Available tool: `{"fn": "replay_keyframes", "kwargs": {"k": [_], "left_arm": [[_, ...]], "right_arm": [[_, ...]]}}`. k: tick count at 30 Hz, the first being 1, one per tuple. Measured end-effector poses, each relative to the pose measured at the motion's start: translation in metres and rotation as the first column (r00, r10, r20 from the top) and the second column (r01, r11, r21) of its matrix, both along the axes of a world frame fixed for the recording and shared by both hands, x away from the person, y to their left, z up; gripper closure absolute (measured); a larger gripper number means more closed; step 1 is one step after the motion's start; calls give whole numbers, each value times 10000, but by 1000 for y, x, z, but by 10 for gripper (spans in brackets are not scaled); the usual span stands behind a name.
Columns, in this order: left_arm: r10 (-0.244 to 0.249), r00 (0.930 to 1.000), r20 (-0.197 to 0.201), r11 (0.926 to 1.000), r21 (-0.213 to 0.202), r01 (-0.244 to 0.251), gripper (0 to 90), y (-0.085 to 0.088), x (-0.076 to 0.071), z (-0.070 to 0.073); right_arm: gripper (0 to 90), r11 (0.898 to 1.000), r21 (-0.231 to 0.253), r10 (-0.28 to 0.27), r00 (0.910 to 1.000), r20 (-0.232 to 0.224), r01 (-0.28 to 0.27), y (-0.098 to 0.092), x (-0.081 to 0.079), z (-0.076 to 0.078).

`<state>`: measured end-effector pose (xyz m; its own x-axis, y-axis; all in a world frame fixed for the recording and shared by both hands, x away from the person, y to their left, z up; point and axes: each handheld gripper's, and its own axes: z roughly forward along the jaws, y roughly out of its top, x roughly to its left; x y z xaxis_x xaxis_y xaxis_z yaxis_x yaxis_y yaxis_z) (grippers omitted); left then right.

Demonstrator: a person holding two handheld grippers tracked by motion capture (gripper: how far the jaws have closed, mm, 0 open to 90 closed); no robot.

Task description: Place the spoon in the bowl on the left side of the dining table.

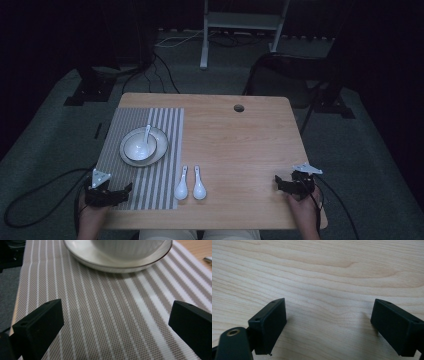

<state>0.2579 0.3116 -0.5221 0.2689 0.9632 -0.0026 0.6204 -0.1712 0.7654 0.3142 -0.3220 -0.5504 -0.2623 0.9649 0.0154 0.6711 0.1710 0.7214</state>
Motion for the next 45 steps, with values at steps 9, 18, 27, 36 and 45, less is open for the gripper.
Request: {"fn": "replay_keyframes", "kwargs": {"k": [9, 18, 27, 36, 45], "left_arm": [[343, 9993, -144, 9994, 44, -343, 0, 14, -14, -7], [812, 9960, -377, 9962, 342, -799, 0, 29, -29, -13], [1331, 9902, -420, 9893, 652, -1302, 0, 40, -40, -16], [1911, 9816, 12, 9780, 851, -1905, 0, 54, -53, -16], [2233, 9747, -131, 9739, 454, -2225, 1, 66, -64, -20]], "right_arm": [[126, 10000, -4, 4, 10000, 5, -4, 0, 0, 0], [125, 10000, -2, 1, 10000, 4, -1, 0, 0, 0], [125, 10000, -5, 4, 10000, 6, -4, 0, 0, 0], [126, 10000, -7, 5, 10000, 7, -5, 0, 0, 0], [125, 10000, -1, -2, 10000, 1, 2, 0, 0, 0]]}}
